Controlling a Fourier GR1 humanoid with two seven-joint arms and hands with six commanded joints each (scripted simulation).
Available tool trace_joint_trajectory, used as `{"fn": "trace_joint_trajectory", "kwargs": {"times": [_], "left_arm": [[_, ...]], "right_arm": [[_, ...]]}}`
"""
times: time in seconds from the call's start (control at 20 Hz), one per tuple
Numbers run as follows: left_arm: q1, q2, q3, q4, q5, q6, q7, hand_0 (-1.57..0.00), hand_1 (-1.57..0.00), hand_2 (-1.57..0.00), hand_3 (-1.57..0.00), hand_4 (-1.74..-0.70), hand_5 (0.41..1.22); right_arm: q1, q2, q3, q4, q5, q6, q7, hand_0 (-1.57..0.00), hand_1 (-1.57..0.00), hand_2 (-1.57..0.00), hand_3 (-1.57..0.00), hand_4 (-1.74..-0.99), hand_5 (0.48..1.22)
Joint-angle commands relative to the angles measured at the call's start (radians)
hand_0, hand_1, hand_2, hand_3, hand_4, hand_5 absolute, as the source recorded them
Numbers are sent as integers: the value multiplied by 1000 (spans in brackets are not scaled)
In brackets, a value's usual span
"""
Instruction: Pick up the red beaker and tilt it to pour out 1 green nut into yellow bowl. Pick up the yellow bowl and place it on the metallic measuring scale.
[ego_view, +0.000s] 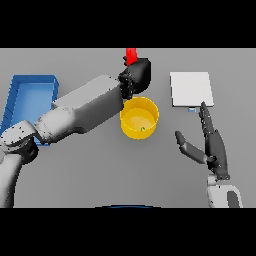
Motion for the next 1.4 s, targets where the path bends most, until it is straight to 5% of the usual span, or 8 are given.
{"fn": "trace_joint_trajectory", "kwargs": {"times": [0.0, 0.15, 0.35, 0.6, 0.95, 1.05, 1.25, 1.35], "left_arm": [[-20, -4, -5, -6, -2, -15, -17, -1571, -1571, -1571, -1570, -1732, 1221], [-165, 35, 22, 50, -12, 13, -73, -1571, -1571, -1571, -1571, -1728, 1221], [-270, 95, 161, 177, 53, 66, -40, -1571, -1571, -1571, -1571, -1720, 1221], [-350, 182, 503, 364, 306, -19, 112, -1571, -1571, -1571, -1515, -1733, 1221], [-176, 366, 924, 495, 710, 70, 233, -1571, -1571, -1571, -1550, -1739, 1221], [-81, 371, 967, 483, 768, 136, 342, -1571, -1571, -1571, -1558, -1740, 1221], [102, 380, 1066, 381, 905, 265, 451, -1571, -1571, -1571, -1566, -1741, 1221], [195, 375, 1108, 313, 969, 301, 531, -1571, -1571, -1571, -1567, -1741, 1221]], "right_arm": [[2, 6, 6, -3, 8, -5, 9, 1, 1, 1, 1, -1138, 572], [-9, 3, 6, 7, 12, -5, 24, 1, 1, 1, 1, -1135, 563], [-13, 11, 14, 6, 6, 3, 6, 1, 1, 1, 1, -1128, 554], [-19, -4, 16, 22, -3, 25, -32, 1, 1, 1, 1, -1104, 576], [-38, -9, 30, 22, 13, 24, -7, 1, 1, 1, 1, -1127, 606], [-44, -18, 25, 32, 10, 28, -15, 1, 1, 1, 1, -1132, 621], [-54, -26, 27, 43, 10, 40, 8, 1, 1, 1, 1, -1133, 640], [-40, -32, 23, 47, 2, 48, -24, 1, 1, 1, 1, -1133, 655]]}}
